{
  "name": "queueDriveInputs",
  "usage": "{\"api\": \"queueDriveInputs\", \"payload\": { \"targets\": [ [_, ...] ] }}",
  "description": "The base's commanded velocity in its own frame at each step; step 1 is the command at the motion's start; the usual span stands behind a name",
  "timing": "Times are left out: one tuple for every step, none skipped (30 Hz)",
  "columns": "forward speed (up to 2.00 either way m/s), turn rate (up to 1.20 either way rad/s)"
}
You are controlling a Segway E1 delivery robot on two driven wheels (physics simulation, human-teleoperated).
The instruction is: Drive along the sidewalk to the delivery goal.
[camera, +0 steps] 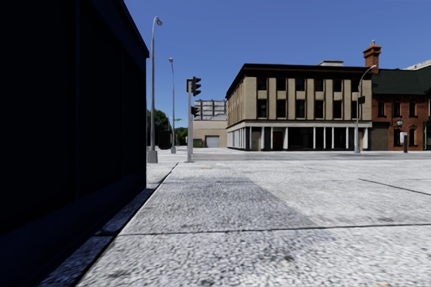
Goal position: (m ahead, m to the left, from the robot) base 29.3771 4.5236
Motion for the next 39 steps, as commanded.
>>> {"api": "queueDriveInputs", "payload": {
  "targets": [
    [2.0, 0.0],
    [2.0, 0.0],
    [2.0, 0.0],
    [2.0, 0.0],
    [2.0, 0.0],
    [2.0, 0.0],
    [2.0, 0.0],
    [2.0, 0.0],
    [2.0, 0.0],
    [2.0, 0.0],
    [2.0, 0.0],
    [2.0, 0.0],
    [2.0, 0.0],
    [2.0, 0.0],
    [2.0, 0.0],
    [2.0, 0.0],
    [2.0, 0.0],
    [2.0, 0.0],
    [2.0, 0.0],
    [2.0, 0.0],
    [2.0, 0.0],
    [2.0, 0.0],
    [2.0, 0.0],
    [2.0, 0.0],
    [2.0, 0.0],
    [2.0, 0.0],
    [2.0, 0.0],
    [2.0, 0.0],
    [2.0, 0.0],
    [2.0, 0.0],
    [2.0, 0.0],
    [2.0, 0.0],
    [2.0, 0.0],
    [2.0, 0.0],
    [2.0, 0.0],
    [2.0, 0.0],
    [2.0, 0.0],
    [2.0, 0.0],
    [2.0, 0.0]
  ]
}}
